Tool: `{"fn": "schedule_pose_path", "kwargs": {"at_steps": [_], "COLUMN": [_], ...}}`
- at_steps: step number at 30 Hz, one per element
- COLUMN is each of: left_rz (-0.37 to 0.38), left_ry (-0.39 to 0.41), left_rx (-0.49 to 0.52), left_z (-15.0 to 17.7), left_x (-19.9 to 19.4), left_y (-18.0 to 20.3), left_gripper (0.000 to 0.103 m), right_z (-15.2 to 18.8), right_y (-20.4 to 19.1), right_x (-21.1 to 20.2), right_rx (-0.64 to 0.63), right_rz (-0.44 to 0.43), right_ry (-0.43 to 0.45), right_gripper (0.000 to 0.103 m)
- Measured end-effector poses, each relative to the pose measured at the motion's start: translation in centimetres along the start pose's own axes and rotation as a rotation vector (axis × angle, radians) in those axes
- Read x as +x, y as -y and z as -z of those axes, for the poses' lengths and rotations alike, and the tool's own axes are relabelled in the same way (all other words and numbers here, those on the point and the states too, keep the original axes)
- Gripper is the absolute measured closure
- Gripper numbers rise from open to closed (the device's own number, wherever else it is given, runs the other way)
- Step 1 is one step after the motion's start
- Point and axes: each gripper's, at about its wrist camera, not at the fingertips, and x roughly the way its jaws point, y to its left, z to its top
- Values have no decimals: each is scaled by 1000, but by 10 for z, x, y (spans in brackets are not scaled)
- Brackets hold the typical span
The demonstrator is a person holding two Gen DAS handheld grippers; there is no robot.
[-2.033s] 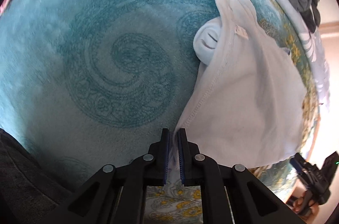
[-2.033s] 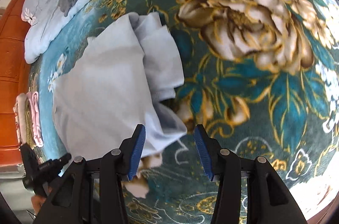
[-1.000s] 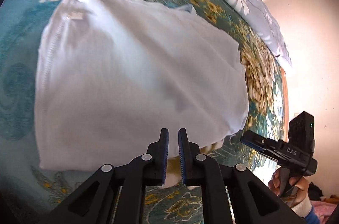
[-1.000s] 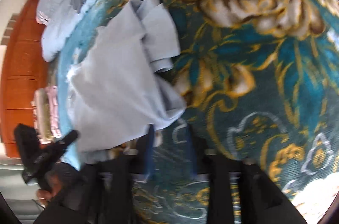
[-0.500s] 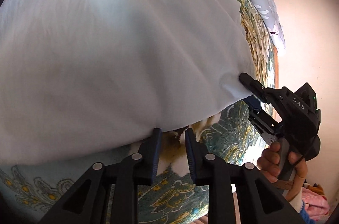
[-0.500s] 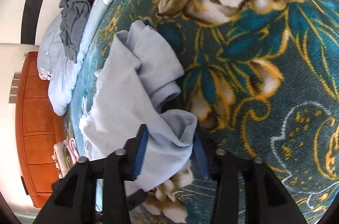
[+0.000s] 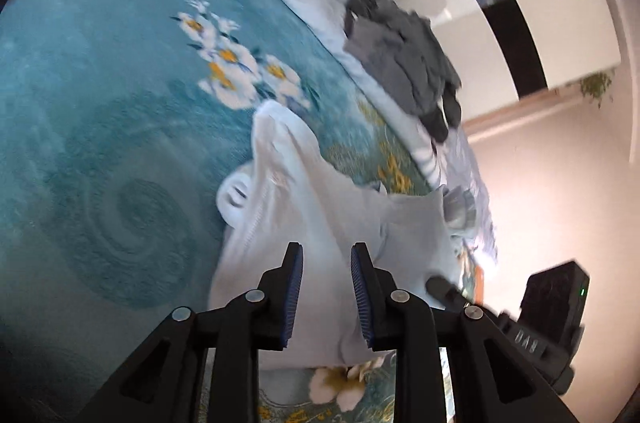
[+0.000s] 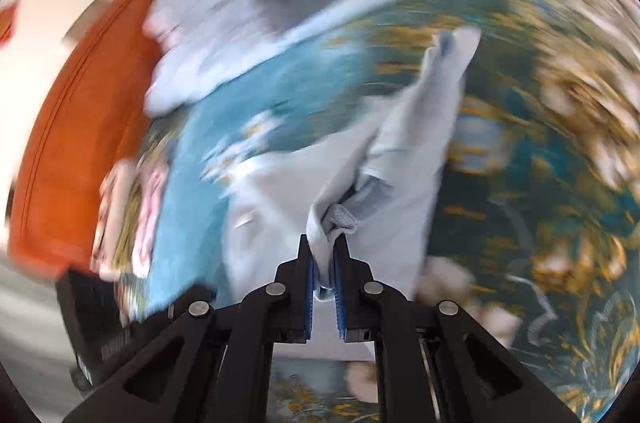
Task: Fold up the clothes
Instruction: 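Lift the shirt with the left gripper and fold it over again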
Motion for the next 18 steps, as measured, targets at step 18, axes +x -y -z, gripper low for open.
{"fn": "schedule_pose_path", "kwargs": {"at_steps": [18], "left_rz": [-236], "left_ry": [-288], "left_rx": [-70], "left_z": [15], "left_x": [67], "left_y": [-23], "left_gripper": [54], "right_z": [32], "right_y": [25], "right_x": [30], "right_rx": [59], "right_rz": [67], "right_ry": [-203], "right_gripper": [66]}}
